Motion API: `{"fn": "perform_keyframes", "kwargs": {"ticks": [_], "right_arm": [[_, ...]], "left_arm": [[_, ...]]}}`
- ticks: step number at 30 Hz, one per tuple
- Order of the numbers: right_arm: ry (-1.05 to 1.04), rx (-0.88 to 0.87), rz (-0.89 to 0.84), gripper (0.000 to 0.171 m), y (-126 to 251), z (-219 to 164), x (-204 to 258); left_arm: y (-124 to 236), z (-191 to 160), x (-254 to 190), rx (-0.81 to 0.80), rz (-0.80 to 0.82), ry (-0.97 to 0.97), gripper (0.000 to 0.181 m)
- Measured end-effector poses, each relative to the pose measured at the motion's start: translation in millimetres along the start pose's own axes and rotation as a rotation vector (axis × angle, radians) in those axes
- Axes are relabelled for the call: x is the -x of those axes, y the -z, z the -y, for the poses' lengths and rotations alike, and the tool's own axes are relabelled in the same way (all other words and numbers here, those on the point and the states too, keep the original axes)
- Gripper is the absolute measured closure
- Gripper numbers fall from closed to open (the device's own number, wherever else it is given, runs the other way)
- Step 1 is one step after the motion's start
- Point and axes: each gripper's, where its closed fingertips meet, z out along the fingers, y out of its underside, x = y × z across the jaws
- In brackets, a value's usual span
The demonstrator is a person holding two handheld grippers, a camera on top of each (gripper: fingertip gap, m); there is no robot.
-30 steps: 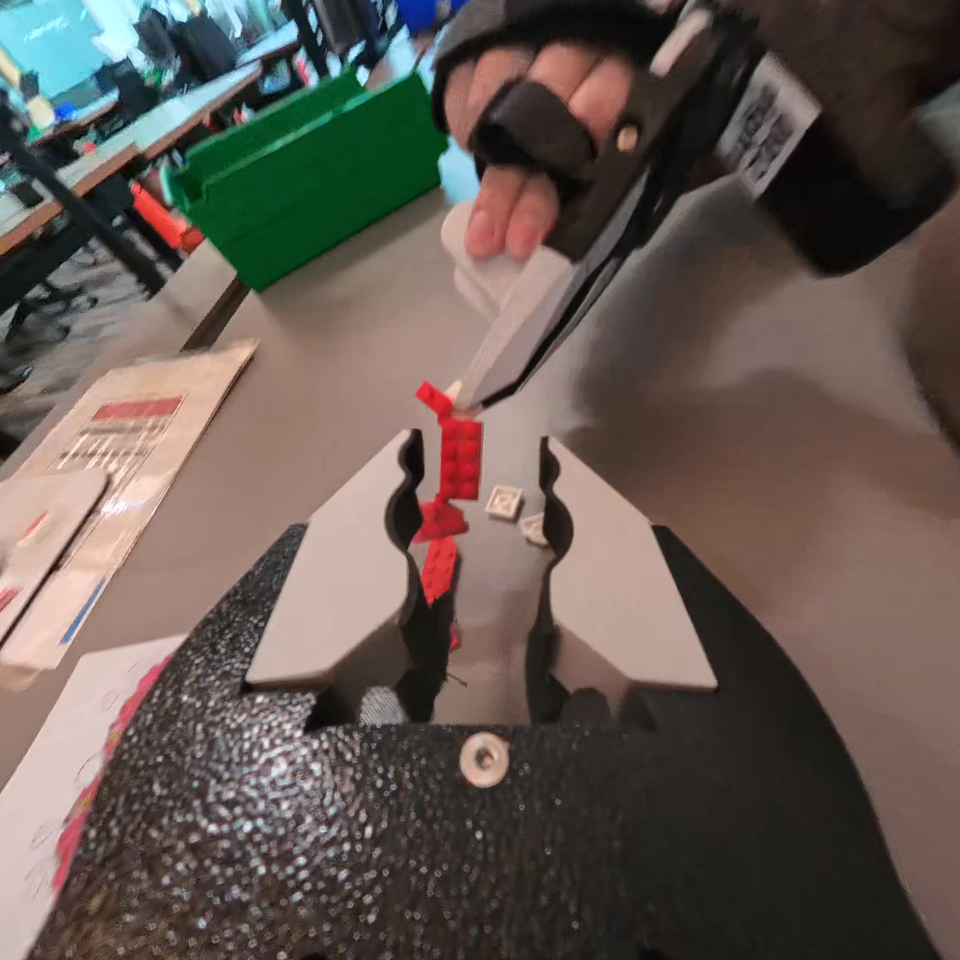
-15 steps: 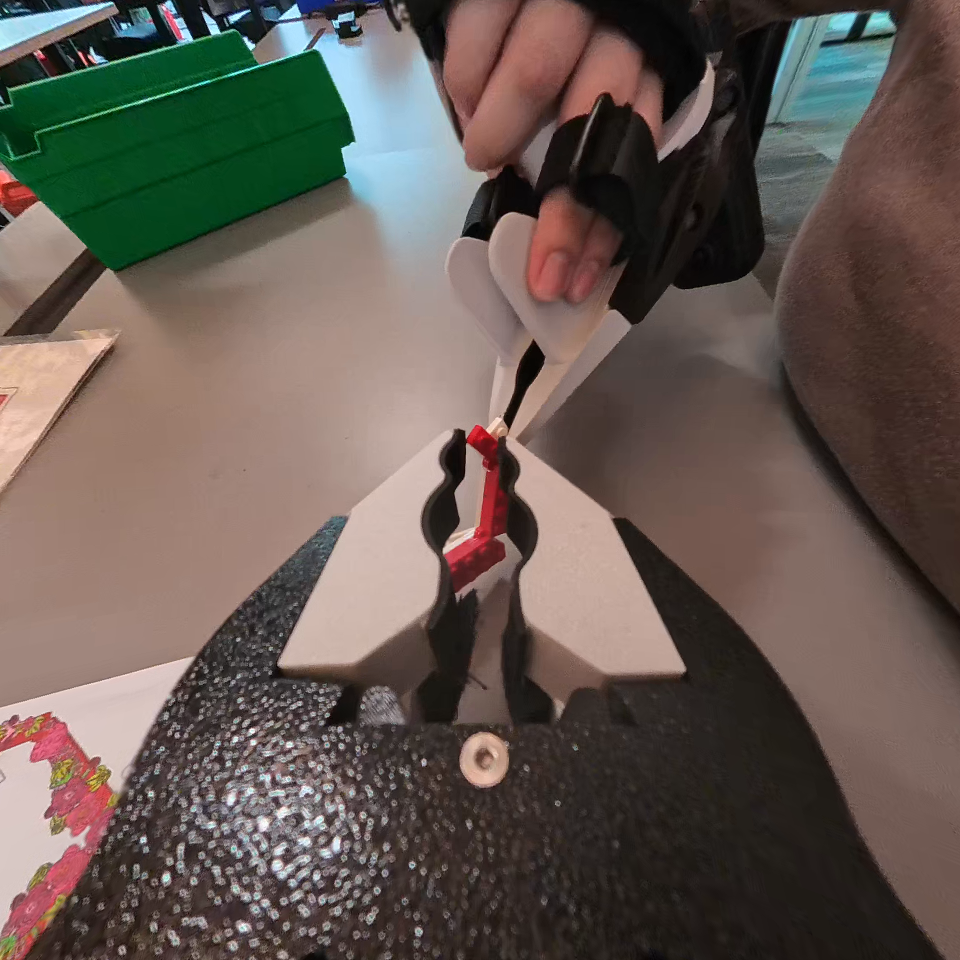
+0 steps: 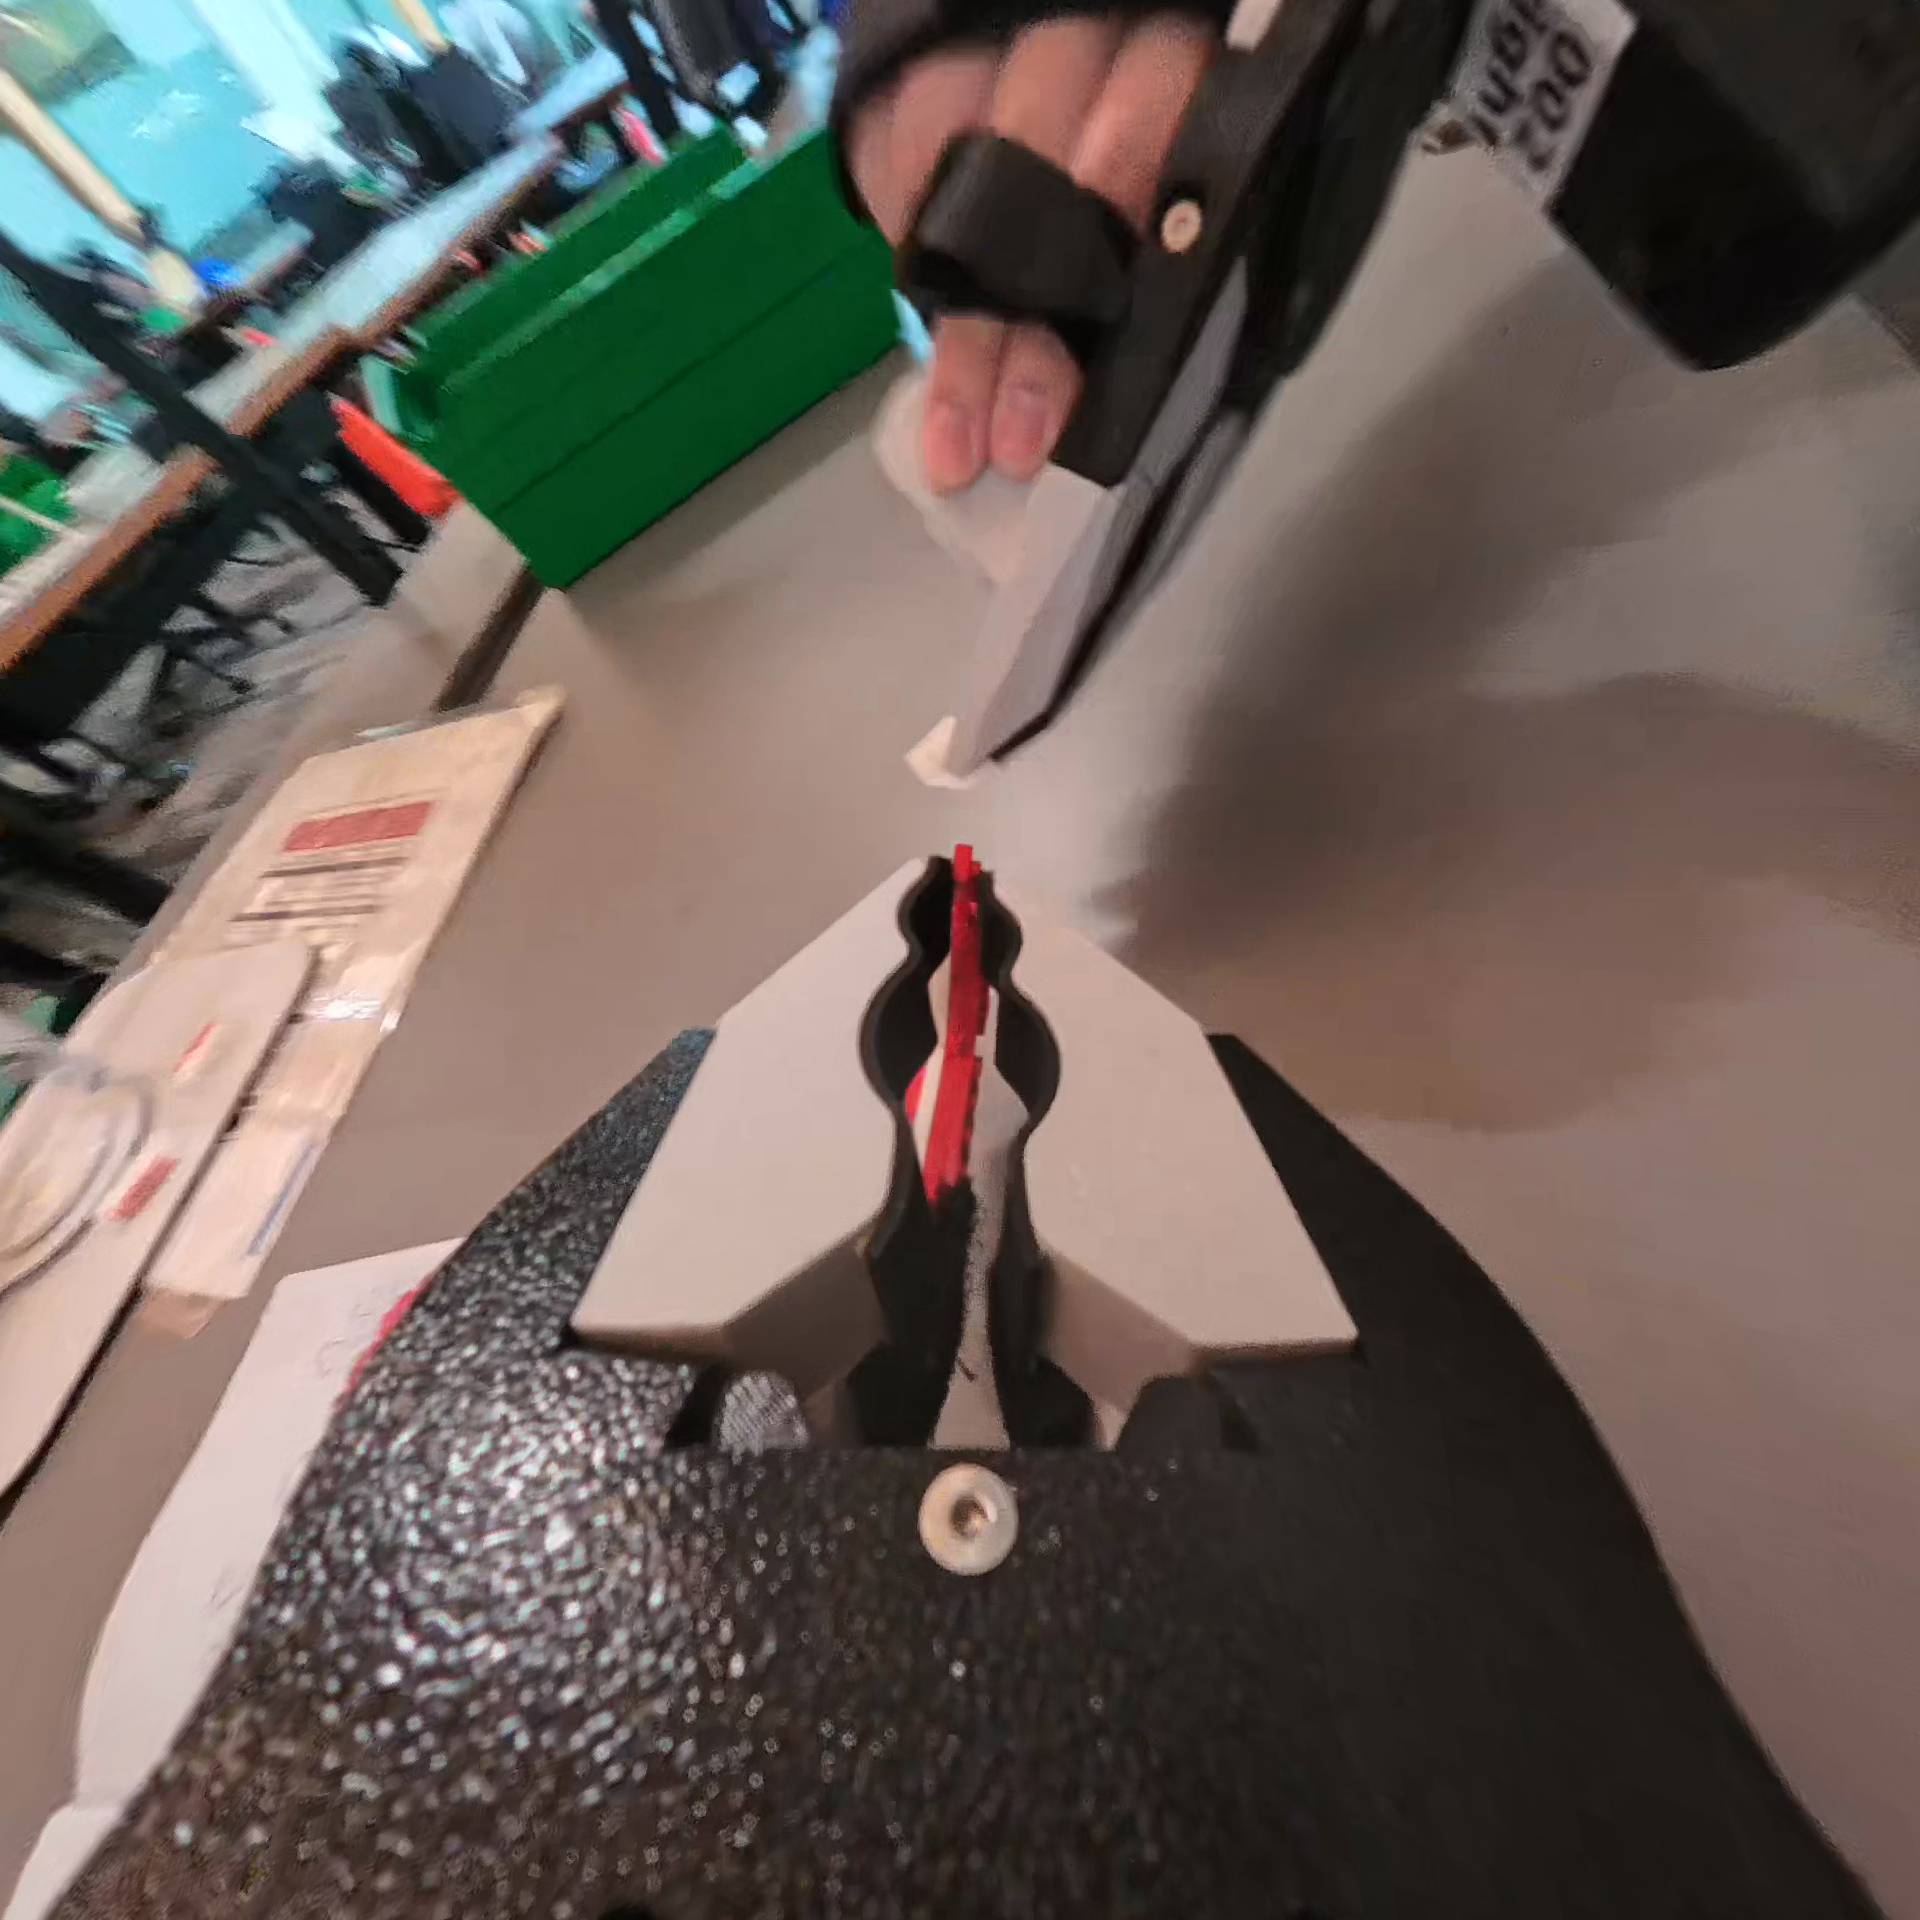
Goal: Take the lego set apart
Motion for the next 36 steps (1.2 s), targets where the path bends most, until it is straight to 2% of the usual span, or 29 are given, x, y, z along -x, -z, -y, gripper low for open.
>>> {"fn": "perform_keyframes", "kwargs": {"ticks": [1,3,5,7,9,11,14,15,16,19,20,22,23,24,25,26,28,30,31,33,34,36], "right_arm": [[-0.137,-0.018,0.039,0.168,-2,1,6],[-0.422,-0.032,0.17,0.153,-10,4,22],[-0.69,-0.049,0.276,0.138,-16,8,32],[-0.912,-0.094,0.287,0.123,-19,8,24],[-1.067,-0.152,0.222,0.109,-19,5,5],[-1.141,-0.261,0.117,0.113,-12,8,-23],[-1.109,-0.364,0.035,0.13,-5,24,-46],[-1.066,-0.36,0.009,0.139,-4,27,-49],[-1.009,-0.341,-0.027,0.157,-4,28,-50],[-0.825,-0.204,-0.214,0.161,-3,16,-56],[-0.759,-0.146,-0.281,0.161,-1,10,-58],[-0.641,-0.047,-0.414,0.161,4,0,-60],[-0.601,-0.013,-0.464,0.161,7,-3,-60],[-0.57,0.01,-0.493,0.161,8,-4,-60],[-0.541,0.024,-0.514,0.161,9,-4,-59],[-0.522,0.032,-0.534,0.162,11,-5,-58],[-0.532,0.019,-0.548,0.161,11,-4,-57],[-0.541,0.012,-0.557,0.161,11,-3,-56],[-0.528,0.013,-0.562,0.161,11,-2,-56],[-0.492,0.023,-0.575,0.161,11,-1,-56],[-0.472,0.027,-0.576,0.161,11,0,-55],[-0.428,0.05,-0.572,0.161,9,0,-53]], "left_arm": [[3,3,7,-0.032,0.037,0.001,0.179],[11,10,17,-0.104,0.092,0.002,0.18],[19,20,19,-0.181,0.147,-0.114,0.18],[22,24,17,-0.19,0.19,-0.248,0.18],[20,28,6,-0.199,0.165,-0.306,0.18],[16,29,-3,-0.197,0.135,-0.335,0.179],[13,30,-11,-0.218,0.091,-0.325,0.179],[13,31,-13,-0.228,0.079,-0.314,0.179],[14,32,-13,-0.236,0.075,-0.3,0.179],[18,34,-6,-0.255,0.102,-0.235,0.177],[21,37,3,-0.289,0.145,-0.193,0.157],[33,42,32,-0.363,0.265,-0.025,0.081],[38,41,44,-0.388,0.285,0.077,0.063],[41,37,51,-0.406,0.273,0.171,0.062],[42,33,56,-0.413,0.245,0.259,0.069],[40,28,56,-0.413,0.204,0.334,0.083],[31,21,48,-0.402,0.071,0.472,0.124],[24,18,42,-0.427,-0.053,0.63,0.141],[23,18,42,-0.451,-0.096,0.713,0.143],[26,18,44,-0.509,-0.176,0.846,0.169],[29,19,45,-0.54,-0.217,0.899,0.176],[29,18,44,-0.549,-0.3,1.004,0.181]]}}
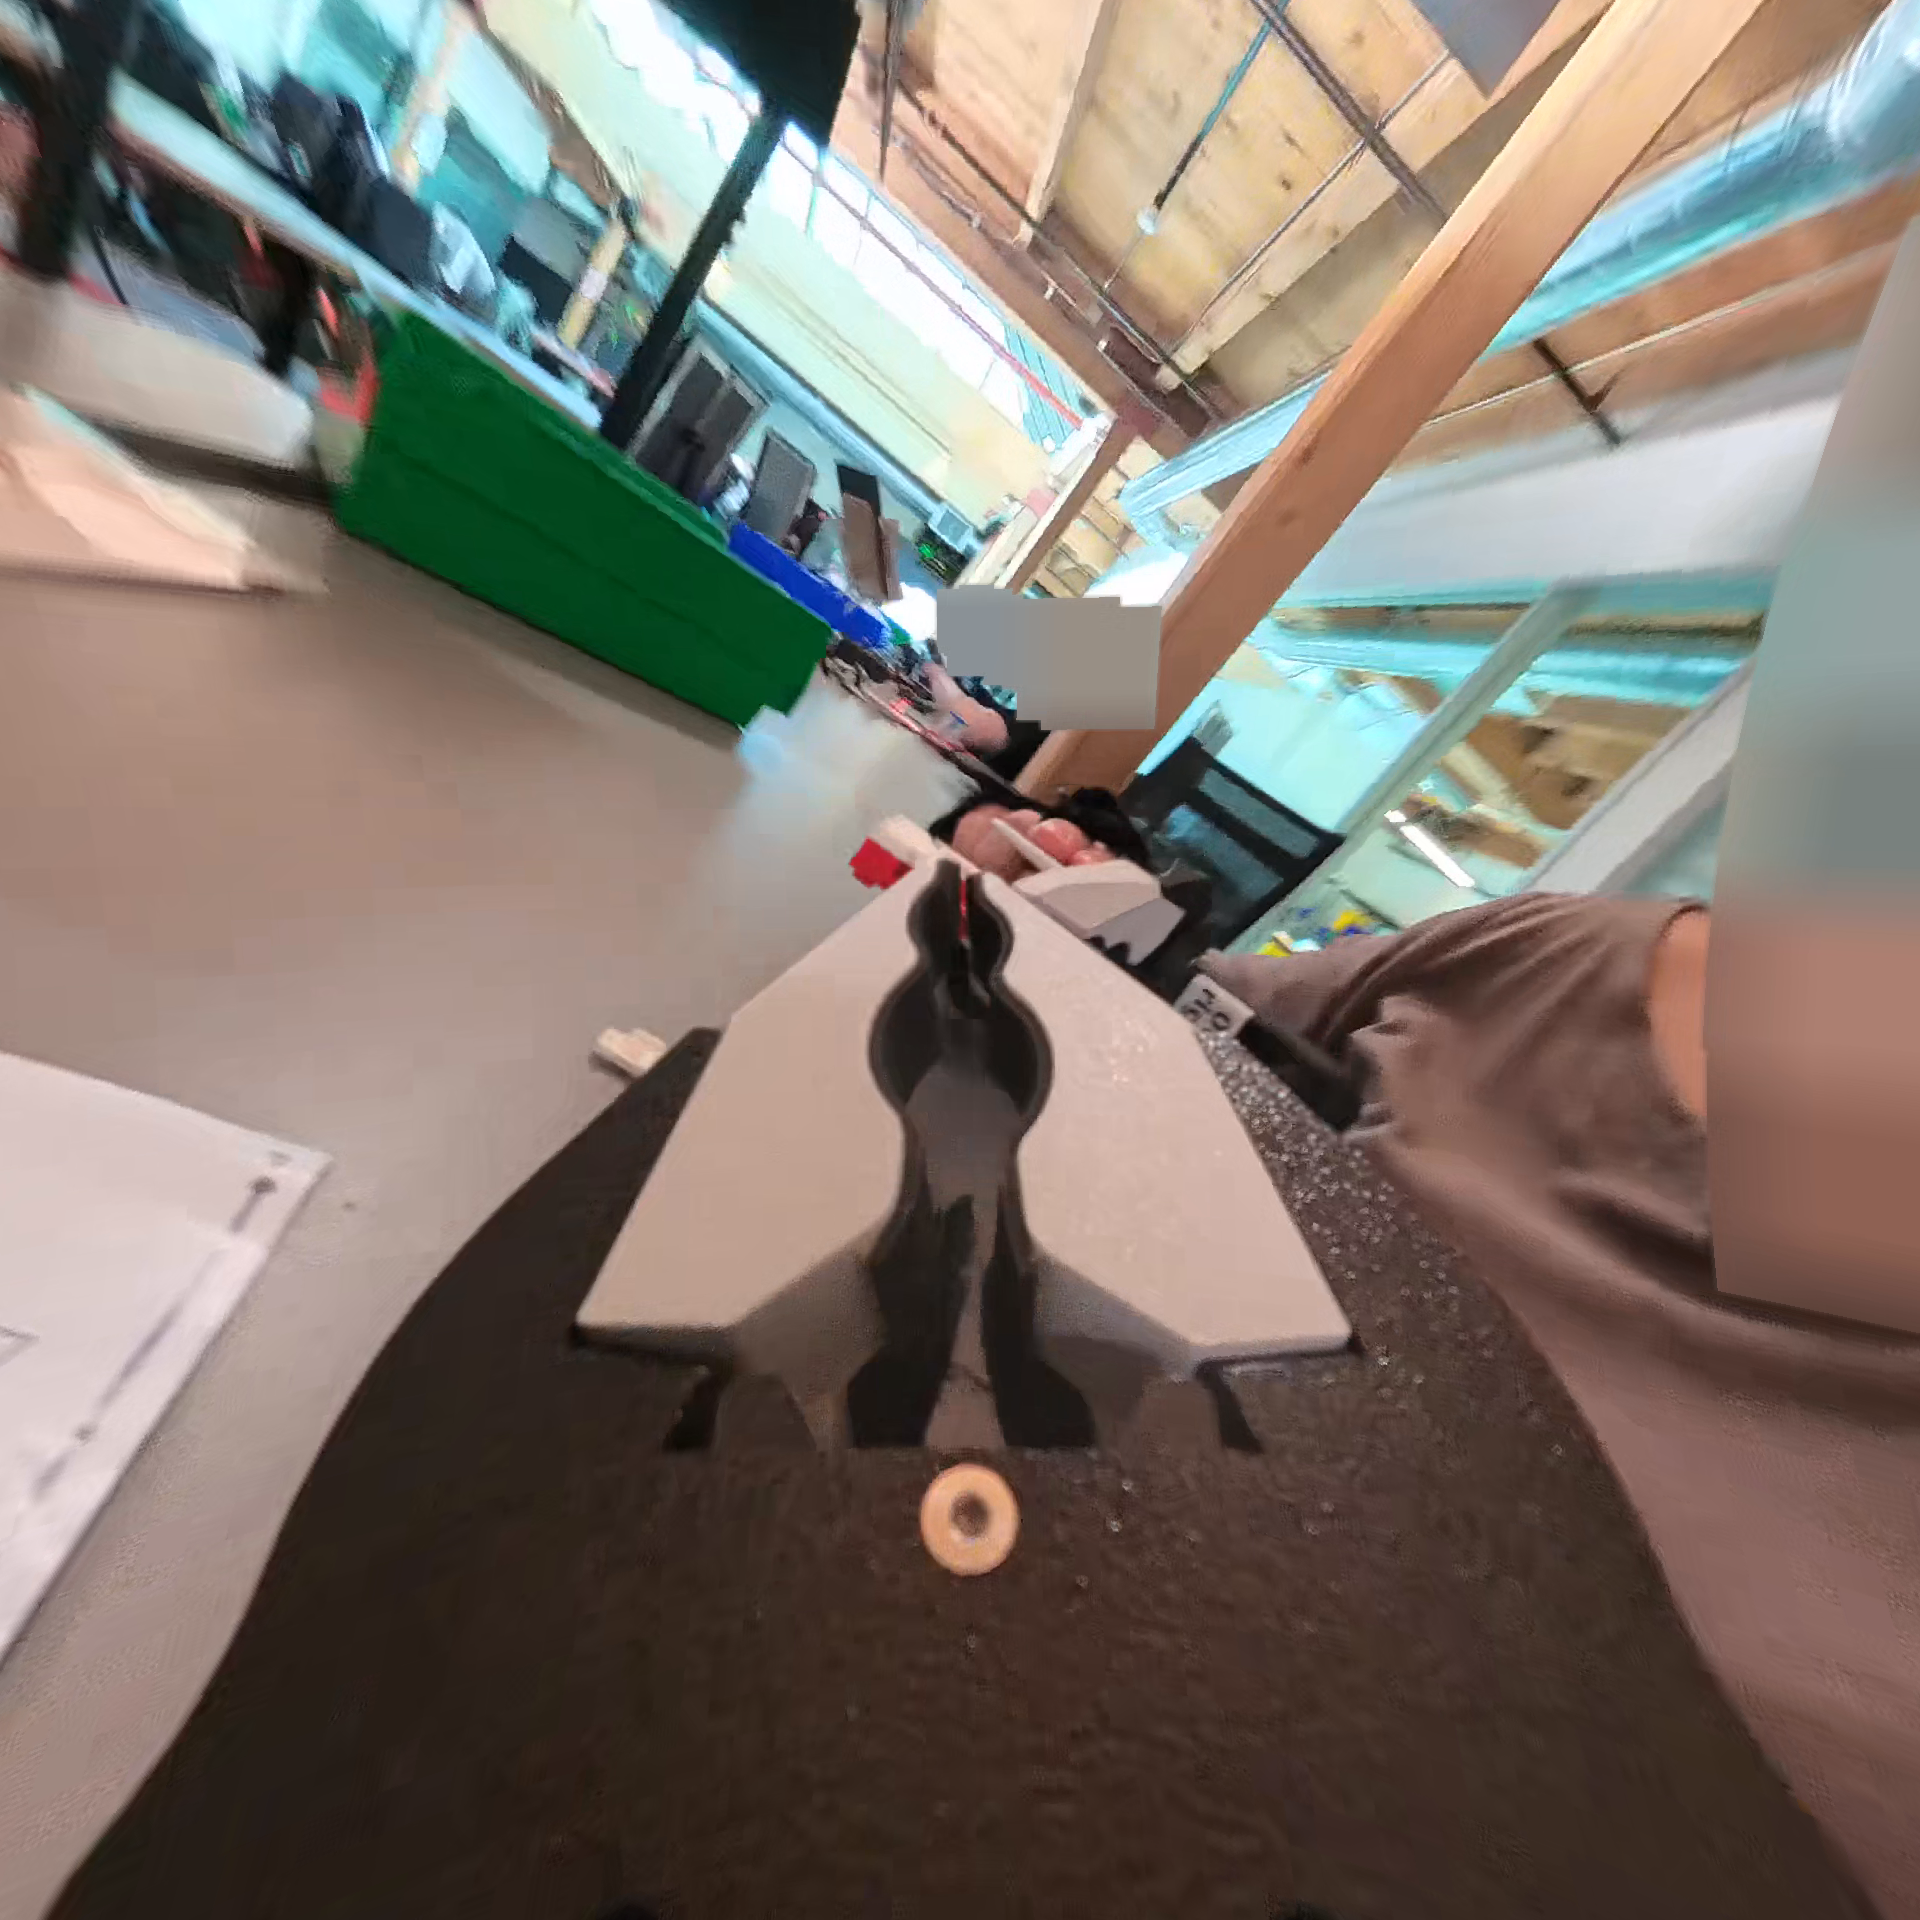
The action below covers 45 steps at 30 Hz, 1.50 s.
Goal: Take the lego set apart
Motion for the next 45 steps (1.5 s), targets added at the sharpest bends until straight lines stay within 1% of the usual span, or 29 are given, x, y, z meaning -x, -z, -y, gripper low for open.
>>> {"fn": "perform_keyframes", "kwargs": {"ticks": [1,2,3,4,6,7,8,10,11,12,13,14,16,18,20,21,22,25,27,30,31,32,34,37,39,43,45], "right_arm": [[0.03,0.005,0.003,0.161,0,0,2],[0.06,0.008,-0.003,0.161,0,0,3],[0.087,0.012,-0.017,0.161,0,0,2],[0.108,0.015,-0.027,0.161,0,0,1],[0.133,0.014,-0.03,0.161,0,2,1],[0.156,0.012,-0.028,0.161,0,3,2],[0.187,0.01,-0.03,0.161,0,4,3],[0.212,0.004,-0.002,0.161,-1,6,10],[0.188,-0.008,0.052,0.158,-1,6,18],[0.141,-0.02,0.117,0.156,1,5,27],[0.072,-0.041,0.181,0.144,3,4,34],[-0.021,-0.075,0.227,0.136,6,4,37],[-0.272,-0.111,0.245,0.13,11,-2,24],[-0.536,-0.048,0.217,0.13,2,-16,3],[-0.669,0.099,0.204,0.129,-15,-26,-3],[-0.684,0.164,0.221,0.127,-23,-26,1],[-0.675,0.206,0.236,0.128,-31,-23,6],[-0.574,0.287,0.248,0.133,-45,-16,17],[-0.517,0.342,0.248,0.15,-49,-18,22],[-0.486,0.373,0.241,0.151,-50,-18,21],[-0.509,0.376,0.264,0.147,-50,-18,23],[-0.549,0.371,0.3,0.152,-50,-17,26],[-0.681,0.328,0.384,0.151,-48,-17,31],[-0.99,0.211,0.537,0.152,-42,-15,35],[-1.151,0.144,0.615,0.152,-37,-15,37],[-1.276,0.068,0.713,0.153,-29,-13,43],[-1.349,0.002,0.753,0.153,-26,-11,41]], "left_arm": [[0,-2,2,0.011,-0.009,0.053,0.177],[0,-1,4,0.004,-0.01,0.089,0.168],[0,-2,9,0.007,0.019,0.118,0.154],[0,-5,15,0.022,0.054,0.137,0.145],[-1,-8,16,0.041,0.057,0.148,0.147],[-2,-7,13,0.034,0.036,0.157,0.151],[-3,-6,8,0.029,0.005,0.166,0.168],[-3,-9,11,0.042,0.032,0.162,0.176],[-2,-9,12,0.052,0.051,0.127,0.178],[-2,-9,13,0.058,0.076,0.086,0.179],[-1,-7,16,0.064,0.12,0.038,0.179],[1,-6,21,0.077,0.182,-0.027,0.179],[7,-2,28,0.11,0.298,-0.156,0.179],[10,1,31,0.128,0.379,-0.245,0.179],[7,1,30,0.13,0.413,-0.272,0.179],[5,-2,30,0.138,0.424,-0.275,0.179],[3,-6,32,0.153,0.433,-0.271,0.179],[-5,-17,33,0.175,0.425,-0.227,0.179],[-7,-21,34,0.175,0.419,-0.196,0.179],[-5,-19,34,0.168,0.406,-0.171,0.179],[-5,-21,35,0.18,0.41,-0.184,0.179],[-4,-23,36,0.205,0.422,-0.212,0.179],[-4,-26,37,0.244,0.448,-0.286,0.179],[-9,-28,35,0.269,0.425,-0.352,0.179],[-13,-32,35,0.286,0.418,-0.374,0.179],[-16,-41,36,0.328,0.408,-0.389,0.179],[-18,-42,33,0.321,0.387,-0.378,0.179]]}}
